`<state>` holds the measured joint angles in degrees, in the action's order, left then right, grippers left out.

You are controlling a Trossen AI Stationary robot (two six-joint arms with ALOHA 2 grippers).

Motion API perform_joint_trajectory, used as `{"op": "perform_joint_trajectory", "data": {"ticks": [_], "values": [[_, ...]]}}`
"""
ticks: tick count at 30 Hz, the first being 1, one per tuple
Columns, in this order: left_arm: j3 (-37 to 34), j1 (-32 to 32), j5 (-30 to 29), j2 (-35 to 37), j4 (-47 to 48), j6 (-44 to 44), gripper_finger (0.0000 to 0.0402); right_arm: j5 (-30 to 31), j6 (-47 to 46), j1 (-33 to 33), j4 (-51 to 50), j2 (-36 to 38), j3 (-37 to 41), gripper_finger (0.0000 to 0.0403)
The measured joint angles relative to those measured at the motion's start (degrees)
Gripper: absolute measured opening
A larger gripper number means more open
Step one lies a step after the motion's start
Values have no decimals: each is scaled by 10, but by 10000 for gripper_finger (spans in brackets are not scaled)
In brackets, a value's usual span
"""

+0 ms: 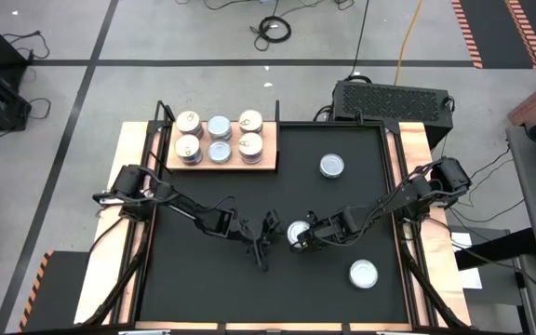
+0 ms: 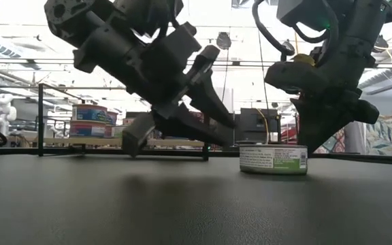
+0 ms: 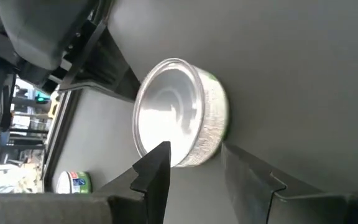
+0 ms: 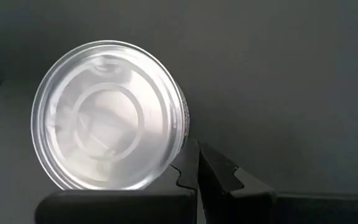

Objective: Stack canned seafood by type on shelf
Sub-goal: Stack the green tuna can on top of the green tuna can on the shelf

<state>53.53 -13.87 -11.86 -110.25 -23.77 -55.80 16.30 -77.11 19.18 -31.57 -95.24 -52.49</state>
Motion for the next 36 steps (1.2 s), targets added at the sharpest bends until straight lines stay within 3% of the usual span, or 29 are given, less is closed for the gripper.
{"op": "perform_joint_trajectory", "data": {"ticks": [15,36], "values": [[-4,21,89,-11,-48,0,145,2,15,-1,52,0,0,0],[-4,27,99,-12,-20,-2,145,17,31,-1,59,0,1,0]]}}
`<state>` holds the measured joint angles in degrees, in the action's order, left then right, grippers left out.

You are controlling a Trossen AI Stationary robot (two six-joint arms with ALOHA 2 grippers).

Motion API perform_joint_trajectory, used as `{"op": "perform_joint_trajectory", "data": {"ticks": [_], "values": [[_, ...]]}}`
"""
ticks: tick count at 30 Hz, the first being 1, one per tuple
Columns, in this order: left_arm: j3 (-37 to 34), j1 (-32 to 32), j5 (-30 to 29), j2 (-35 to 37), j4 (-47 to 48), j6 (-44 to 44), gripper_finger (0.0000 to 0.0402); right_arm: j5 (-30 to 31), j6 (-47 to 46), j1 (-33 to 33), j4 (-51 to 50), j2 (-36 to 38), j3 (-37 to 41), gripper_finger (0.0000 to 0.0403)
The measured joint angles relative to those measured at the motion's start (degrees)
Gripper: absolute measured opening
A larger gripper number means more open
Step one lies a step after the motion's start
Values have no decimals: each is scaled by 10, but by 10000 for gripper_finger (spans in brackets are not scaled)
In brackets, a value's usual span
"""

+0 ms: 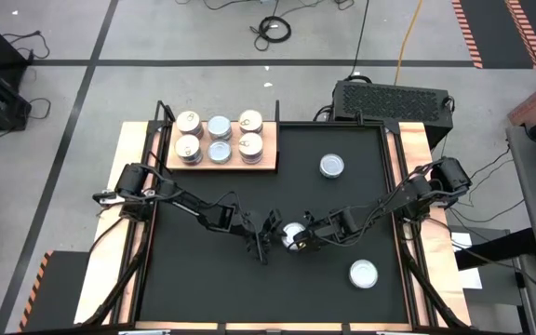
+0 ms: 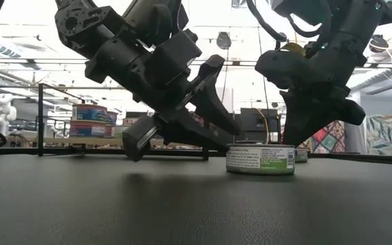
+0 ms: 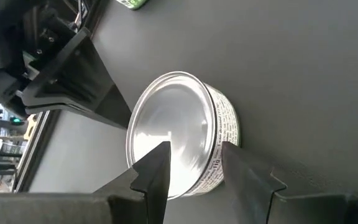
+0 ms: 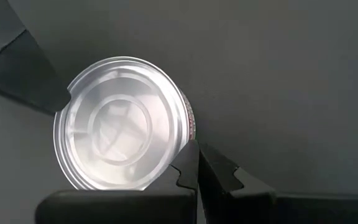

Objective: Stack canned seafood by type on shelf
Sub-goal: Stack the green tuna can on top of the green tuna can on the shelf

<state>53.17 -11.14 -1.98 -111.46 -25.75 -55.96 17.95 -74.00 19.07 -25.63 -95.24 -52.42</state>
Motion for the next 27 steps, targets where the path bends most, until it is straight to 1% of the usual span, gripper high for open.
{"op": "perform_joint_trajectory", "data": {"ticks": [7,13,23,27], "values": [[0,0,6,0,12,-29,145,2,12,-2,0,0,0,0],[0,2,32,0,13,-44,145,2,21,-16,5,0,0,0],[0,13,34,0,22,-49,145,1,53,-27,31,0,1,0],[0,14,48,0,33,-51,145,0,53,-26,31,0,1,0]]}}
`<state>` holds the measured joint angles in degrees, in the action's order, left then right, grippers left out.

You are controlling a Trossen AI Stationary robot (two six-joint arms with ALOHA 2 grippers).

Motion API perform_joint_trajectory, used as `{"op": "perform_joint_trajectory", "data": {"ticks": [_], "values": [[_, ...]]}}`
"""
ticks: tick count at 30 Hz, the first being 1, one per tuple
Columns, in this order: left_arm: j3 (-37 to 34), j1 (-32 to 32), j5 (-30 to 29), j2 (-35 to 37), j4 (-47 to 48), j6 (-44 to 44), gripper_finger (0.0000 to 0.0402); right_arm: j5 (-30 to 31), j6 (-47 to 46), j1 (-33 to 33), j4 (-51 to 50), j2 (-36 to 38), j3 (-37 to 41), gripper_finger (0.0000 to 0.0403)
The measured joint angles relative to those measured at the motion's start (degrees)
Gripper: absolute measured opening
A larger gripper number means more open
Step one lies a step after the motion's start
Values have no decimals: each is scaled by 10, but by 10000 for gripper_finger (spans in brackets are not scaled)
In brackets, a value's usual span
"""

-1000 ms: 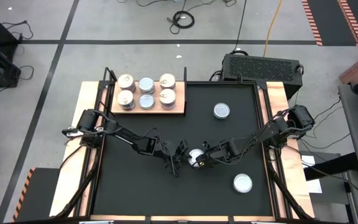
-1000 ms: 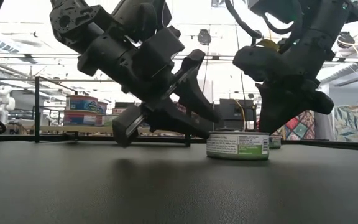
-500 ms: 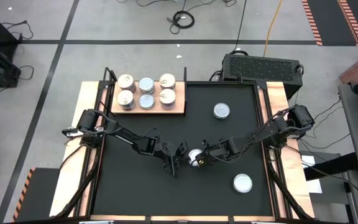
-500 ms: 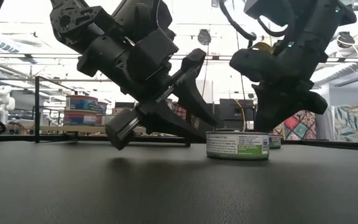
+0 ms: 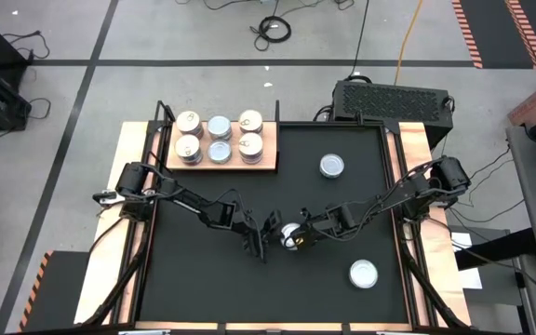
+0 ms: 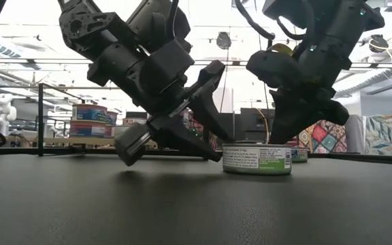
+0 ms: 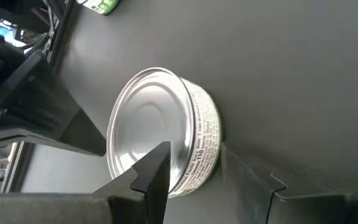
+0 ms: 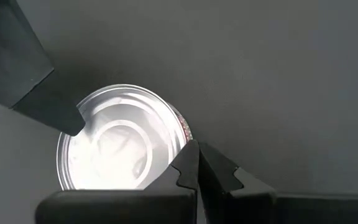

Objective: Stack canned seafood by type on shelf
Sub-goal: Stack the green tuna can on top of the green tuna can on the shelf

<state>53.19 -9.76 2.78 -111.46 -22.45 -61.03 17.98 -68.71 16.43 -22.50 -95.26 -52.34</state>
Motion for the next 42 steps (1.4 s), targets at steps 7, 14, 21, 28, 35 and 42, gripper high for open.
{"op": "perform_joint_trajectory", "data": {"ticks": [7,14,21,28,35,42], "values": [[4,0,3,0,6,-13,145,0,4,0,0,0,0,0],[4,0,2,0,7,-14,109,1,11,0,0,0,0,0],[4,0,2,0,3,-13,46,4,22,0,0,0,0,0],[4,-1,-9,0,1,-9,5,25,45,0,0,0,0,0],[4,-1,-29,3,9,7,5,65,81,-3,-8,15,-1,0],[2,4,-65,39,77,22,4,111,79,-3,-76,52,-1,0]]}}
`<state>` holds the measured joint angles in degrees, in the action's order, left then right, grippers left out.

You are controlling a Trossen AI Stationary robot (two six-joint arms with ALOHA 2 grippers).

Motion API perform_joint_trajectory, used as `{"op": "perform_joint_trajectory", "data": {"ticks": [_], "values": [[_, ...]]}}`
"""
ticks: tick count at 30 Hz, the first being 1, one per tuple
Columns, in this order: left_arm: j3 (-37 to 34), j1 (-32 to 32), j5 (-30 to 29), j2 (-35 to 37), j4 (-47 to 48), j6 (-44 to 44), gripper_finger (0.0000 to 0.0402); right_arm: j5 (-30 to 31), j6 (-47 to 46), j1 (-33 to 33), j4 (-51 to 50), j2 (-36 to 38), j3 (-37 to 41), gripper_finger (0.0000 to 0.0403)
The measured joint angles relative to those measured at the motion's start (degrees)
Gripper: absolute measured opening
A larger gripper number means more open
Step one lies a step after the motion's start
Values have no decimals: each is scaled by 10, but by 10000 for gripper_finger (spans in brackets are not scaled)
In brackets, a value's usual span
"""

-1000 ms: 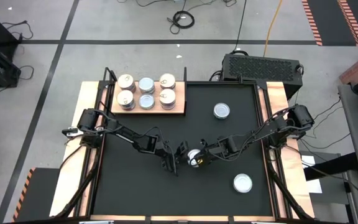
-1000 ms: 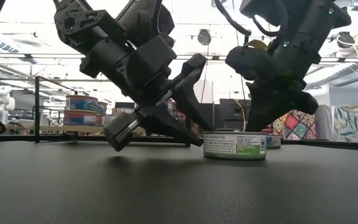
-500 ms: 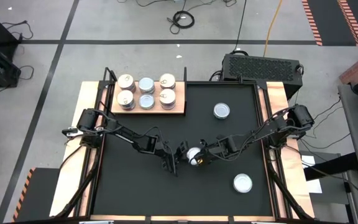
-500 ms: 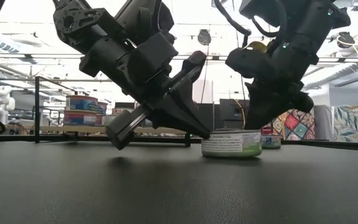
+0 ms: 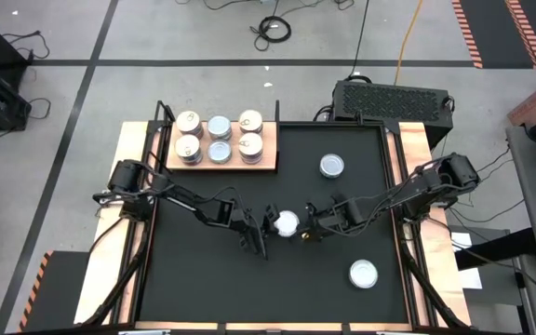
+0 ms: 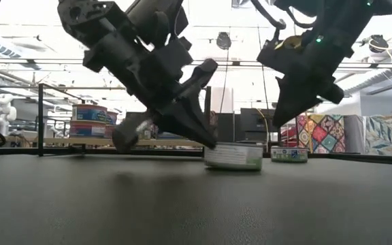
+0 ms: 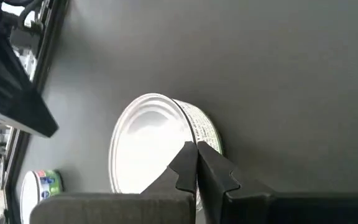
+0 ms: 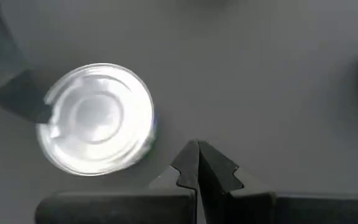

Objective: Stack canned seafood by type on shelf
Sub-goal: Stack the green tuna can on top of the green tuna can on the shelf

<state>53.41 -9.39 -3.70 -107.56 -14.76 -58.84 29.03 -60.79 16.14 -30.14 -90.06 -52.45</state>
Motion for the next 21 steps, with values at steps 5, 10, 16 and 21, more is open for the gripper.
{"op": "perform_joint_trajectory", "data": {"ticks": [5,10,16,21], "values": [[0,20,0,55,68,34,1,37,1,0,-21,18,0,0],[-11,52,-5,121,128,81,1,47,6,0,-19,18,0,0],[-76,91,-48,228,139,128,0,56,14,1,-17,18,0,0],[-140,114,-97,325,154,181,0,56,19,1,-15,18,0,0]]}}
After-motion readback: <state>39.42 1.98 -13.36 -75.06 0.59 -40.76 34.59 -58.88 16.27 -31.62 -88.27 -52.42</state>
